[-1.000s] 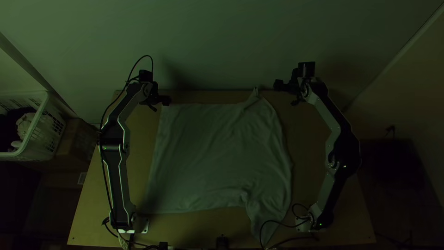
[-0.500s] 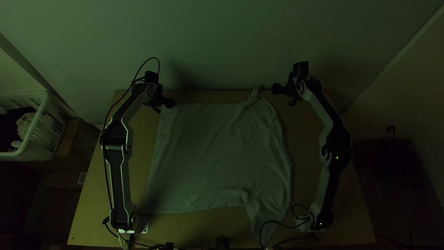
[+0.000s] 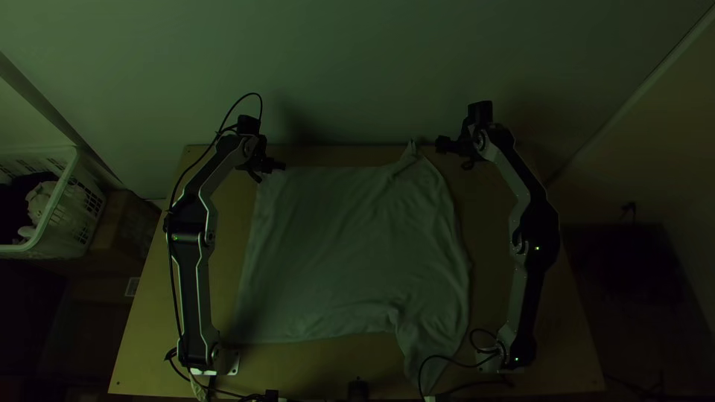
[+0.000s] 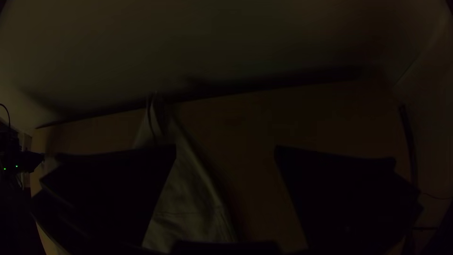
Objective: Fold the t-shirt
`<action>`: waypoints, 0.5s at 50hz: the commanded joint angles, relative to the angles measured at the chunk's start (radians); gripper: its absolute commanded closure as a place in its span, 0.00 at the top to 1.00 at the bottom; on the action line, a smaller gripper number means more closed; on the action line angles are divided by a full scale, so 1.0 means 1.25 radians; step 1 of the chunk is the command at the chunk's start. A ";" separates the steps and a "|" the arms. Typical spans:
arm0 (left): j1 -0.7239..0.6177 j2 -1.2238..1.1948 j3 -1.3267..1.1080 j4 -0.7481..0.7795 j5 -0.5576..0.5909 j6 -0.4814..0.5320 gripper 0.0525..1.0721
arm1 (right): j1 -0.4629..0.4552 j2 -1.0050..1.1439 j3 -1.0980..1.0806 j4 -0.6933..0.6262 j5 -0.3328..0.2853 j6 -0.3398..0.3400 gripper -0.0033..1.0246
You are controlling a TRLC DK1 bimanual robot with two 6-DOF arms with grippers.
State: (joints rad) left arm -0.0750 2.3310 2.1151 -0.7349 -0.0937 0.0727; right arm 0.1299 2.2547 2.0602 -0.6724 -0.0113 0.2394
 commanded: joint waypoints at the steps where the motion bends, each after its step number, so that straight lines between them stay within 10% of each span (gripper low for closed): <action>1: 0.001 0.008 -0.021 0.004 -0.002 0.013 0.03 | 0.004 0.052 0.050 -0.016 0.008 0.020 0.88; 25: 0.011 0.001 -0.023 -0.001 0.004 0.009 0.03 | 0.045 0.147 0.151 -0.106 0.036 0.016 0.67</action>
State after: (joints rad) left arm -0.0719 2.3310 2.1151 -0.7345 -0.0925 0.0727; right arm 0.1719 2.4126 2.2208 -0.7925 0.0273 0.2436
